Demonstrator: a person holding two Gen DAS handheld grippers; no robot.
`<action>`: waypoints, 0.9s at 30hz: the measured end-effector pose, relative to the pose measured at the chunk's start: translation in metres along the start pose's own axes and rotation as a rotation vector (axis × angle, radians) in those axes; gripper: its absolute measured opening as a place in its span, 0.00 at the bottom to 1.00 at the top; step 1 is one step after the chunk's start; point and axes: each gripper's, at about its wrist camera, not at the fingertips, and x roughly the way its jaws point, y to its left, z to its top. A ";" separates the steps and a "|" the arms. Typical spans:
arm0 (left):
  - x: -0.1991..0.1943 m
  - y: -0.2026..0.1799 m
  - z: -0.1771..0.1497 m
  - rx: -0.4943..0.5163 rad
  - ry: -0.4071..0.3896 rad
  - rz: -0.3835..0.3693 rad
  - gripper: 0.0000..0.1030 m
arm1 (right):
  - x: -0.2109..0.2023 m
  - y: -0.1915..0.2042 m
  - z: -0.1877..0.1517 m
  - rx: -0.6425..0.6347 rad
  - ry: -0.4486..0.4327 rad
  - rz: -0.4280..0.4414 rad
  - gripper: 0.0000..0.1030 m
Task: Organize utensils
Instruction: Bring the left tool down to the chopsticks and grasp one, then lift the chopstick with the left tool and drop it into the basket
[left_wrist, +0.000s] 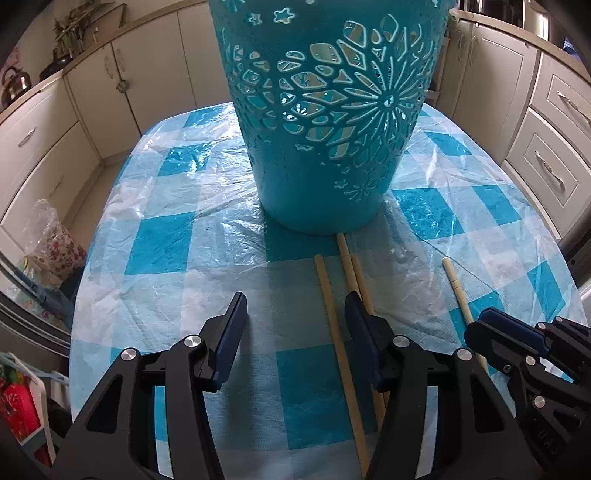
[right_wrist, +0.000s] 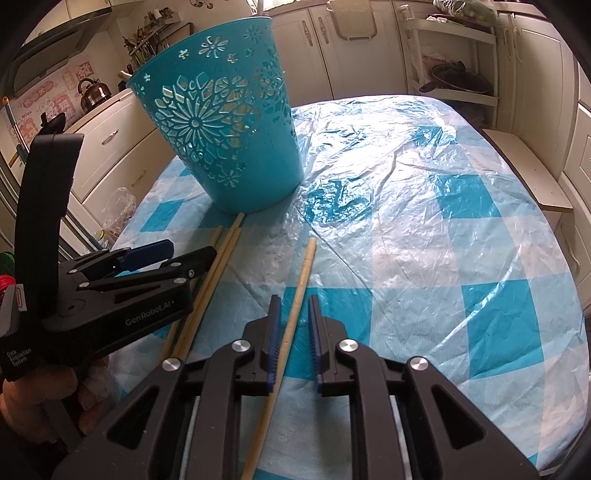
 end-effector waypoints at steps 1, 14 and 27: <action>0.000 -0.001 0.000 0.003 -0.002 -0.003 0.48 | 0.000 -0.001 0.000 0.003 -0.005 -0.003 0.21; 0.000 -0.008 0.003 0.031 0.014 -0.071 0.05 | 0.003 0.000 0.004 -0.013 -0.023 -0.019 0.27; -0.032 -0.002 -0.006 0.032 -0.018 -0.082 0.05 | 0.004 0.005 -0.001 -0.042 -0.043 -0.033 0.31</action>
